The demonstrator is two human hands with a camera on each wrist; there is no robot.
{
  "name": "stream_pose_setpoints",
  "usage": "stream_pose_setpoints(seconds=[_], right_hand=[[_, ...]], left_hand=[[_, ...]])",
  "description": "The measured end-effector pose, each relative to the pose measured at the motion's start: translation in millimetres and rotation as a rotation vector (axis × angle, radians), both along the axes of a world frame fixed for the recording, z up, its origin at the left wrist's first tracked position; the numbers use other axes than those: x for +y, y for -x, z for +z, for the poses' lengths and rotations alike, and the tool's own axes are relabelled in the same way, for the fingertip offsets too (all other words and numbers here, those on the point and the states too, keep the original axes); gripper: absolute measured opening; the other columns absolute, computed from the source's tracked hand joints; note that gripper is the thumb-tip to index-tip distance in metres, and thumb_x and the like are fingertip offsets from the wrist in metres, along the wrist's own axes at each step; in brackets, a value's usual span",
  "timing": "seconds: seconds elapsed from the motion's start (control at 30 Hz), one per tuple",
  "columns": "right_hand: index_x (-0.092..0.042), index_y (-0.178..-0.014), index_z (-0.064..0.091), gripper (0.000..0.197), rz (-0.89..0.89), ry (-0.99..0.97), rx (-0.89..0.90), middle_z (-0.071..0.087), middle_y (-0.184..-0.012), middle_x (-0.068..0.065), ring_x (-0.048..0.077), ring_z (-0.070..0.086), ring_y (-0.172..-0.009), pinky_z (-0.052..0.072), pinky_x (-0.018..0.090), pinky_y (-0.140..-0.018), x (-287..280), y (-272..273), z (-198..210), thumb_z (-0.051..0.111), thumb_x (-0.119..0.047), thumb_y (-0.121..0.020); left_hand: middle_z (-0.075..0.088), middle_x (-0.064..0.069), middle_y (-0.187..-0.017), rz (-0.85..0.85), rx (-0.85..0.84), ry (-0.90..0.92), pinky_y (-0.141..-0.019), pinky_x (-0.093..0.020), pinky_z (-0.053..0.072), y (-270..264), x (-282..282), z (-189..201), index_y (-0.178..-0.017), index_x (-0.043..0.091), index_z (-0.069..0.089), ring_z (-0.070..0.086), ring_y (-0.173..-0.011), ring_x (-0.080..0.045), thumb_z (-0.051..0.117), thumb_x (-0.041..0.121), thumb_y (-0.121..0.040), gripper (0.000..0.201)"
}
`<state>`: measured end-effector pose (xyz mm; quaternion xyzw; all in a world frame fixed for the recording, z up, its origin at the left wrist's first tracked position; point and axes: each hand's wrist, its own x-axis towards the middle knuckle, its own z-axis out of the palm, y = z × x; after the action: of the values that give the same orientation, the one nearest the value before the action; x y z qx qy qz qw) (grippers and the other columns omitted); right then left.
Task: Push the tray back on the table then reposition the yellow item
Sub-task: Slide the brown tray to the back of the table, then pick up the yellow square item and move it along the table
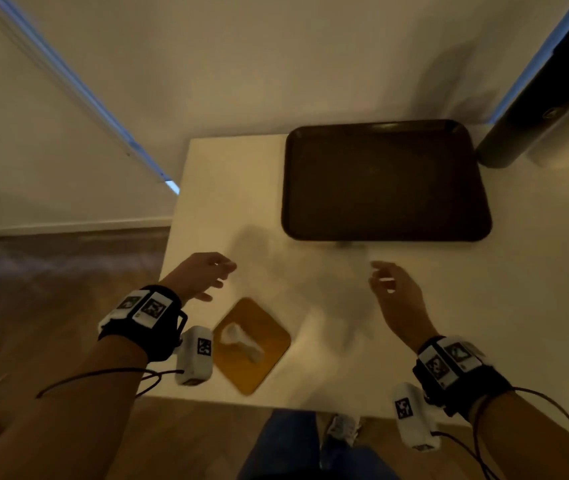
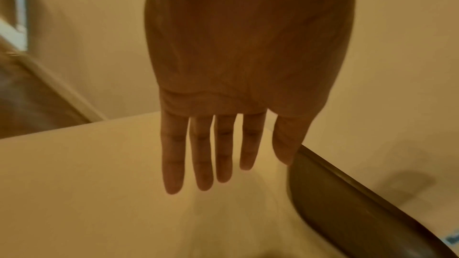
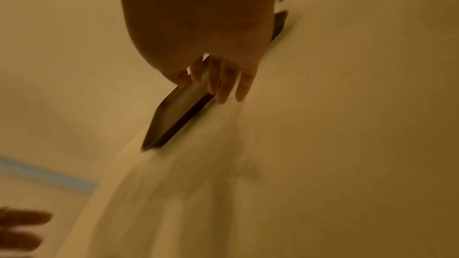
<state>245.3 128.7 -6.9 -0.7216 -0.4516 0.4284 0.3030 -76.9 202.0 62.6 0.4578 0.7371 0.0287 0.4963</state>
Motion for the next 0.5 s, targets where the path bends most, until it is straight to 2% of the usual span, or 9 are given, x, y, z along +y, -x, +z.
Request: stream_pose_setpoints(seconds=[0.07, 0.1, 0.13, 0.2, 0.27, 0.4, 0.5], right_hand=[[-0.02, -0.123, 0.059, 0.031, 0.138, 0.053, 0.101, 0.058, -0.119, -0.001, 0.012, 0.057, -0.097, 0.045, 0.017, -0.072, -18.3, 35.1, 1.9, 0.051, -0.027, -0.094], [-0.022, -0.123, 0.059, 0.031, 0.178, 0.077, 0.137, 0.058, -0.119, -0.002, 0.012, 0.057, -0.098, 0.045, 0.018, -0.072, -27.0, 51.4, 1.7, 0.051, -0.03, -0.094], [-0.023, -0.123, 0.059, 0.032, 0.198, 0.101, 0.169, 0.058, -0.119, -0.002, 0.012, 0.057, -0.099, 0.048, 0.022, -0.076, -33.4, 65.1, 0.0, 0.052, -0.032, -0.093], [-0.025, -0.125, 0.059, 0.035, 0.233, 0.132, 0.237, 0.06, -0.122, 0.0, 0.017, 0.059, -0.106, 0.053, 0.036, -0.089, -49.9, 91.3, -3.4, 0.053, -0.037, -0.092], [-0.025, -0.126, 0.058, 0.037, 0.256, 0.153, 0.301, 0.06, -0.126, 0.002, 0.02, 0.059, -0.112, 0.051, 0.043, -0.097, -62.1, 109.3, -5.0, 0.054, -0.037, -0.092], [-0.023, -0.125, 0.06, 0.035, 0.246, 0.18, 0.372, 0.063, -0.127, 0.003, 0.018, 0.058, -0.115, 0.048, 0.039, -0.1, -67.2, 125.9, -5.8, 0.054, -0.033, -0.092], [-0.02, -0.125, 0.061, 0.036, 0.226, 0.159, 0.349, 0.063, -0.127, 0.004, 0.02, 0.059, -0.115, 0.048, 0.039, -0.101, -60.9, 133.4, -2.9, 0.053, -0.03, -0.092]], left_hand=[[0.065, -0.012, -0.115, 0.049, 0.007, -0.01, -0.088, -0.047, 0.052, 10.1, -30.4, -1.0, -0.111, 0.013, 0.066, 0.061, -0.108, -0.03, 0.055, 0.039, -0.092, 0.034], [0.065, -0.012, -0.115, 0.078, 0.01, -0.016, -0.089, -0.047, 0.052, 14.3, -45.3, -2.3, -0.111, 0.013, 0.065, 0.061, -0.111, -0.031, 0.054, 0.04, -0.092, 0.035], [0.064, -0.012, -0.116, 0.103, 0.008, -0.021, -0.09, -0.048, 0.051, 16.5, -55.8, -4.4, -0.112, 0.012, 0.065, 0.06, -0.112, -0.031, 0.053, 0.04, -0.093, 0.036], [0.062, -0.012, -0.117, 0.172, -0.02, -0.024, -0.092, -0.049, 0.05, 21.3, -80.8, -7.5, -0.111, 0.012, 0.064, 0.058, -0.113, -0.03, 0.052, 0.041, -0.093, 0.036], [0.061, -0.01, -0.118, 0.235, -0.079, -0.015, -0.091, -0.047, 0.051, 22.2, -100.4, -12.1, -0.111, 0.014, 0.064, 0.056, -0.113, -0.029, 0.053, 0.043, -0.093, 0.036], [0.062, -0.009, -0.122, 0.29, -0.162, -0.021, -0.081, -0.041, 0.056, 20.5, -115.0, -24.7, -0.114, 0.014, 0.066, 0.058, -0.113, -0.029, 0.053, 0.04, -0.093, 0.036], [0.064, -0.012, -0.12, 0.312, -0.195, -0.026, -0.083, -0.044, 0.056, 23.8, -108.0, -29.0, -0.111, 0.012, 0.067, 0.059, -0.111, -0.03, 0.053, 0.036, -0.093, 0.033]])
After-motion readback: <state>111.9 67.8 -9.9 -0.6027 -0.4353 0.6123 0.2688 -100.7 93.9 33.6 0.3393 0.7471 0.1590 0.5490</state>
